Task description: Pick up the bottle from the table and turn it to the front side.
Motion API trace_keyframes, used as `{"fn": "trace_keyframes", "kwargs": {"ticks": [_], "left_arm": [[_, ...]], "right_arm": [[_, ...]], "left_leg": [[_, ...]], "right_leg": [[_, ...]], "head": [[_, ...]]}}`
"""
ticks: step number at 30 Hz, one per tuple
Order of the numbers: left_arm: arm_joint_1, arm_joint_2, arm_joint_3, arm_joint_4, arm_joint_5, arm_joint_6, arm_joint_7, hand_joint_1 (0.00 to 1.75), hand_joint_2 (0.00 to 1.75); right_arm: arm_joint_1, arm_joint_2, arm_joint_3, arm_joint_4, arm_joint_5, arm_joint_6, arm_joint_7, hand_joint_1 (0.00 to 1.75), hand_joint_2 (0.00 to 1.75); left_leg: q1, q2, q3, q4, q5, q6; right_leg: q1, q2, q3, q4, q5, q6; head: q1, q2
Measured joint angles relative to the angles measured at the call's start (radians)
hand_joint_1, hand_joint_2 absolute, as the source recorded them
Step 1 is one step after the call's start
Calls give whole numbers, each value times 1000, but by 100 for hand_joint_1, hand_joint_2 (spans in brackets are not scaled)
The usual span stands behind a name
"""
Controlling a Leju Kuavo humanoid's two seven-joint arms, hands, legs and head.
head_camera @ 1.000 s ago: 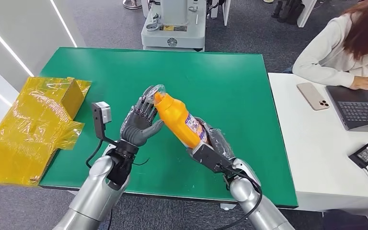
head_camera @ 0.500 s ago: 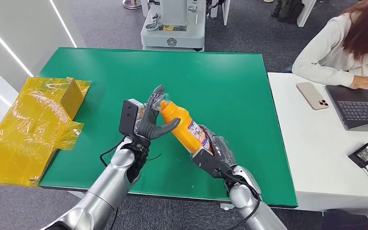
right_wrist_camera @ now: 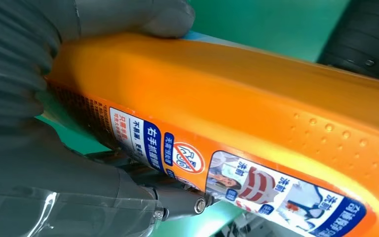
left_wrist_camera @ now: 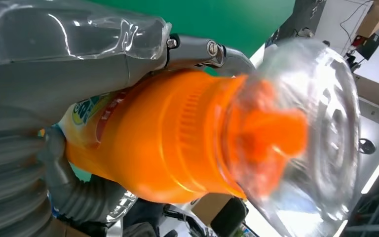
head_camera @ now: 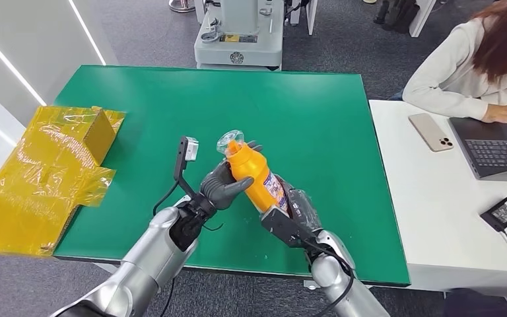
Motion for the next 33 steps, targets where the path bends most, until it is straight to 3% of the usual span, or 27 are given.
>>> {"fn": "trace_keyframes", "kwargs": {"ticks": [10,14,15,18,22,33], "left_arm": [[-7,-45,-37,-40,-25,171,-75,0,175],[-12,-53,-54,-63,-94,267,-133,168,175],[-13,-54,-58,-73,-124,310,-157,175,175],[-13,-56,-66,-109,-183,395,-197,175,175],[-12,-57,-68,-140,-193,418,-198,175,175],[-5,-42,-69,-148,-140,335,-206,175,175]], "right_arm": [[31,30,-41,-62,-4,-39,-11,175,175],[37,35,-53,-71,4,-42,-9,175,175],[40,35,-56,-73,6,-43,-8,175,175],[48,37,-65,-76,7,-43,-8,175,175],[48,42,-72,-76,7,-42,-10,175,175],[57,50,-74,-74,-10,-35,-47,174,175]], "left_leg": [[0,0,0,0,0,0],[0,0,0,0,0,0],[0,0,0,0,0,0],[0,0,0,0,0,0],[0,0,0,0,0,0],[0,0,0,0,0,0]], "right_leg": [[0,0,0,0,0,0],[0,0,0,0,0,0],[0,0,0,0,0,0],[0,0,0,0,0,0],[0,0,0,0,0,0],[0,0,0,0,0,0]], "head": [[0,0],[0,0],[0,0],[0,0],[0,0],[0,0]]}}
